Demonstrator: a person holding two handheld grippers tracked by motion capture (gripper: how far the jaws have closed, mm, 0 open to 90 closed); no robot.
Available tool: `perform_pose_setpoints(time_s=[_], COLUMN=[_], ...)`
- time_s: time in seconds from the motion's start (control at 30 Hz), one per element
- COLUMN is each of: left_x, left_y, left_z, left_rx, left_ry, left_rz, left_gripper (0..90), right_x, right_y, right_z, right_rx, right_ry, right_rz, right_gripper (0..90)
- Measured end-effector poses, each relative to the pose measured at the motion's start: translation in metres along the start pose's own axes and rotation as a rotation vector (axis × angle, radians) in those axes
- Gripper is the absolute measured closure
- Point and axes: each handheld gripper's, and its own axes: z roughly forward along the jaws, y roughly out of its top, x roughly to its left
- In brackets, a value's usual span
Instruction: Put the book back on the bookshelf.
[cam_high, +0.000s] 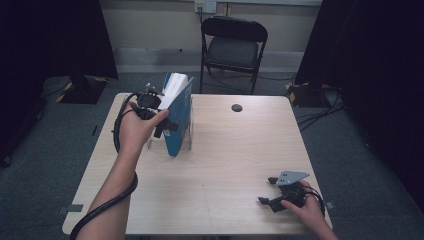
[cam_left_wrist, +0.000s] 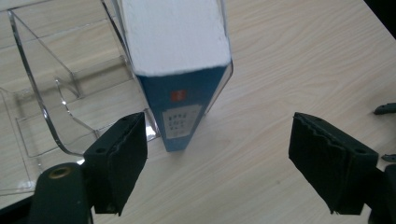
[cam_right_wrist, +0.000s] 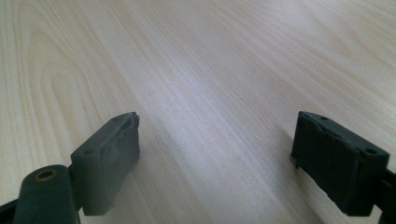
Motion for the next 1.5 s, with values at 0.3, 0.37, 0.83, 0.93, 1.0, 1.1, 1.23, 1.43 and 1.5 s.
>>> perform_pose_setpoints(time_s=[0.3,0.37,0.83,0.93,1.0,1.1,1.23,1.43,1.5], left_x=[0.001,0.001,0.001,0.001,0.001,0.002,0.002,0.005,0.007], left_y=[-0.01,-0.012,-0.023,-0.025,-0.027,-0.03,-0.035,-0.044,-0.046], left_z=[0.003,0.003,0.005,0.006,0.006,0.008,0.01,0.015,0.016], left_rx=[0.026,0.035,0.039,0.038,0.04,0.041,0.043,0.045,0.049], left_ry=[-0.019,-0.024,-0.031,-0.036,-0.037,-0.045,-0.05,-0.056,-0.056], left_rz=[0.006,0.008,0.012,0.017,0.017,0.017,0.02,0.011,0.009], left_gripper=[20.2,20.5,21.3,21.3,21.3,21.3,21.3,21.5,21.5], right_x=[0.0,0.0,0.0,0.0,0.0,0.0,0.0,0.0,0.0], right_y=[0.0,0.0,0.0,0.0,0.0,0.0,0.0,0.0,0.0], right_z=[0.0,0.0,0.0,0.0,0.0,0.0,0.0,0.0,0.0], right_rx=[0.0,0.0,0.0,0.0,0.0,0.0,0.0,0.0,0.001], right_ry=[0.0,0.0,0.0,0.0,0.0,0.0,0.0,0.0,0.0], right_rz=[0.0,0.0,0.0,0.0,0.0,0.0,0.0,0.0,0.0], right_gripper=[14.4,14.4,14.4,14.4,14.5,14.4,14.4,14.5,14.4])
